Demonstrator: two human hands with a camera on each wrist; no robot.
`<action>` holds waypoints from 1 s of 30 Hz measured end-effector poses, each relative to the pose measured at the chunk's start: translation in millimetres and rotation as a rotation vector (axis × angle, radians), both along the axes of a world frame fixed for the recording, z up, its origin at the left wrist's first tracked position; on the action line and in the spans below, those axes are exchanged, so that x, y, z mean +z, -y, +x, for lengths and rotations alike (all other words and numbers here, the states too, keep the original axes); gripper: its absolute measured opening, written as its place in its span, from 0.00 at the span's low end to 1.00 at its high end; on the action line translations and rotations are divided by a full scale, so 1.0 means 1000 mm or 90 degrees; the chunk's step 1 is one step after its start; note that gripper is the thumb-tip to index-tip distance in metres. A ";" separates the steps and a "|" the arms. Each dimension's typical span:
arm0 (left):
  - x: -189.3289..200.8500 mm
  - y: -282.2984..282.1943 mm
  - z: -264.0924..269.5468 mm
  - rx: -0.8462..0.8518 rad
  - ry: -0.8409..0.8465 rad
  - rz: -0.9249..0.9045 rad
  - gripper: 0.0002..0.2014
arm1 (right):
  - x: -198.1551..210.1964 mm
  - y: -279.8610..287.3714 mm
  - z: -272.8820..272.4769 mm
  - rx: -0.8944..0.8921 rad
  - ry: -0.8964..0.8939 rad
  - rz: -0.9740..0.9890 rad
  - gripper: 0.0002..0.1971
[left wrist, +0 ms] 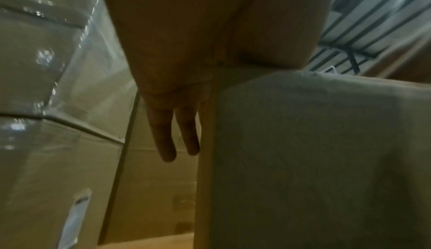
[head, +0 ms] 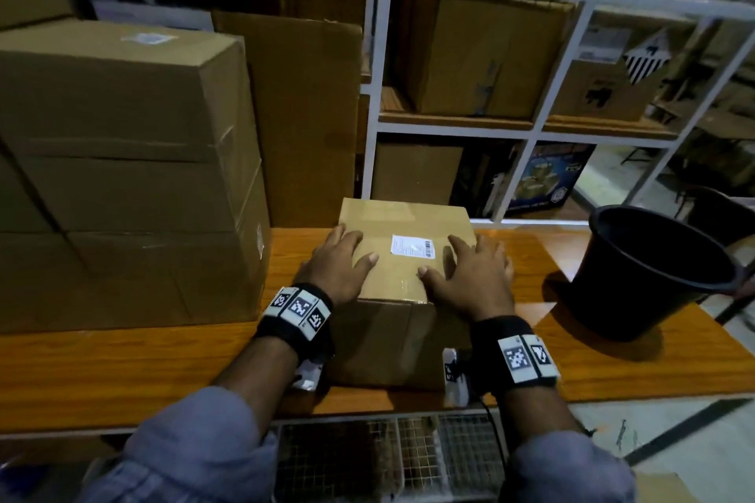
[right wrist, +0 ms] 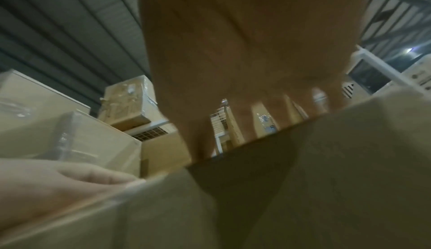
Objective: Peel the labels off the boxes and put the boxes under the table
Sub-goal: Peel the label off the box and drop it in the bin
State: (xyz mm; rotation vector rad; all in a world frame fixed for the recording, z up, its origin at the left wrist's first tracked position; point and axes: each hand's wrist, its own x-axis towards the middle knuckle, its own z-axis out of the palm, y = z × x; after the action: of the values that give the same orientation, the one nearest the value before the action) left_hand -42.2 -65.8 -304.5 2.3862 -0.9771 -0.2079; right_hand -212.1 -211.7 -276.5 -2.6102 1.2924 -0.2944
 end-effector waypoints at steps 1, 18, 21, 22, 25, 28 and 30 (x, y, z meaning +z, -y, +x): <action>-0.001 0.002 0.001 -0.009 -0.017 0.001 0.29 | -0.001 0.001 0.001 -0.008 -0.030 0.040 0.42; 0.008 0.027 0.017 0.332 0.011 -0.016 0.29 | 0.014 -0.047 0.030 -0.071 -0.079 0.041 0.33; 0.003 0.024 0.039 0.238 0.019 -0.052 0.27 | 0.027 -0.036 0.030 -0.022 -0.112 -0.053 0.28; 0.001 0.023 0.048 0.198 0.021 -0.061 0.27 | 0.029 -0.029 0.032 -0.004 -0.115 -0.056 0.28; -0.003 0.024 0.068 0.110 0.027 -0.068 0.25 | 0.035 -0.006 0.036 0.067 -0.108 -0.031 0.24; 0.001 0.024 0.079 0.061 0.024 -0.046 0.24 | 0.041 0.013 0.037 0.131 -0.097 0.024 0.16; 0.005 0.023 0.080 0.052 0.012 -0.021 0.23 | 0.042 0.025 0.040 0.141 -0.066 0.020 0.17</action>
State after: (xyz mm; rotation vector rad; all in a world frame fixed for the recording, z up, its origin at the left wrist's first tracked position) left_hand 38.1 -88.8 -299.1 2.3960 -0.8824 -0.1382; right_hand -171.9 -236.3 -234.3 -2.7420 1.0140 -0.1023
